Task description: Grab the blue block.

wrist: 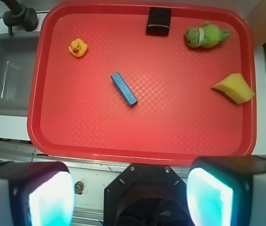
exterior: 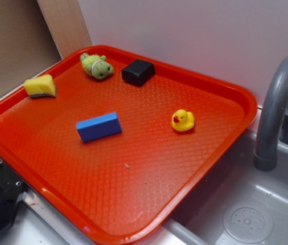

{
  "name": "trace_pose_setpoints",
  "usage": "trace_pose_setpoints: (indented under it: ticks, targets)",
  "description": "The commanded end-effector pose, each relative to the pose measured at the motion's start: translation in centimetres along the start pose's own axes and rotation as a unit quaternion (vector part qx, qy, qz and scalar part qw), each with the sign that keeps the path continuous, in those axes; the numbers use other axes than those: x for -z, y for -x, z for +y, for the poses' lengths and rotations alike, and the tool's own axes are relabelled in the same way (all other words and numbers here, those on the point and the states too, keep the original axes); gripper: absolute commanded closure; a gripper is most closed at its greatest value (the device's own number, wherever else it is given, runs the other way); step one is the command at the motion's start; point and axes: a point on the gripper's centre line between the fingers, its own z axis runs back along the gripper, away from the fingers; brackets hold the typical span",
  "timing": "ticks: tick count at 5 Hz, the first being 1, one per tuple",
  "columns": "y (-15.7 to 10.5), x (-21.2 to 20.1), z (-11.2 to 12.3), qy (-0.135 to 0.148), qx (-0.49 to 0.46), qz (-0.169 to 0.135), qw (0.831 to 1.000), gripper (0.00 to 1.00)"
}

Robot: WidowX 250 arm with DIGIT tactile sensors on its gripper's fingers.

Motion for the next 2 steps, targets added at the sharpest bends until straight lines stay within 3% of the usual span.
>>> trace_pose_setpoints:
  ticks: [1,2]
  targets:
    - [0.0,0.0,0.0,0.000,0.000,0.000,1.000,0.00]
    - [1.1,-0.6,0.1,-0.001,-0.075,0.000,0.997,0.00]
